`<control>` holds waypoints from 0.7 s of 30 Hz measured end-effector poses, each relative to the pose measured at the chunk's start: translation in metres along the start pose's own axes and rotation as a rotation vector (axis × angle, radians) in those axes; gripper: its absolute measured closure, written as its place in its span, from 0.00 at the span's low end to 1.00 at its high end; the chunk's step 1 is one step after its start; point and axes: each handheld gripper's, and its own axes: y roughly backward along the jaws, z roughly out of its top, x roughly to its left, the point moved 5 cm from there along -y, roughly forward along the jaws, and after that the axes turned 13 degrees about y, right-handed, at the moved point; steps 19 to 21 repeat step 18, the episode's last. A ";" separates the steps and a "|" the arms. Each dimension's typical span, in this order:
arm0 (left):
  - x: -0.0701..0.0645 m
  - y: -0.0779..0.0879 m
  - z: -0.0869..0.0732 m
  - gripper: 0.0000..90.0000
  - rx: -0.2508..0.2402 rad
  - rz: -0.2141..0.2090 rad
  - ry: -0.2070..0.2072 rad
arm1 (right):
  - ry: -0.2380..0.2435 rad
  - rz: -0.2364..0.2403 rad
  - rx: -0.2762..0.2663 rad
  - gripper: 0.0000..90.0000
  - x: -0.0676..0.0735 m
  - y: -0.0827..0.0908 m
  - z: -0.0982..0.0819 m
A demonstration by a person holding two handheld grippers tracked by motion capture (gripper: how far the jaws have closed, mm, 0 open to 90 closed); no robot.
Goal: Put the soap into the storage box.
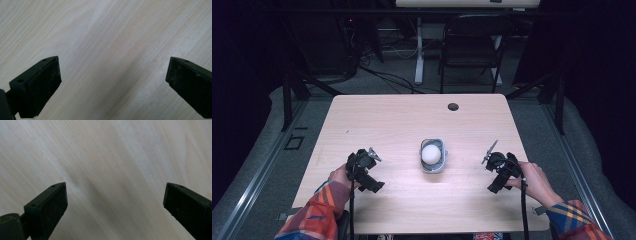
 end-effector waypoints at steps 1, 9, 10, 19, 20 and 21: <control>0.000 0.000 0.000 0.00 0.000 0.000 0.000 | 0.000 0.000 0.000 0.06 0.000 0.000 0.000; -0.002 0.001 0.000 0.00 -0.007 -0.015 -0.003 | 0.005 0.007 0.039 0.04 0.014 -0.012 -0.018; -0.002 0.000 0.000 0.00 -0.002 -0.030 -0.011 | -0.002 0.010 0.049 0.04 0.015 -0.013 -0.020; -0.004 -0.004 -0.001 0.03 0.039 -0.057 -0.023 | 0.029 0.017 0.068 0.04 0.018 -0.018 -0.016; -0.004 -0.004 -0.001 0.03 0.039 -0.057 -0.023 | 0.029 0.017 0.068 0.04 0.018 -0.018 -0.016; -0.004 -0.004 -0.001 0.03 0.039 -0.057 -0.023 | 0.029 0.017 0.068 0.04 0.018 -0.018 -0.016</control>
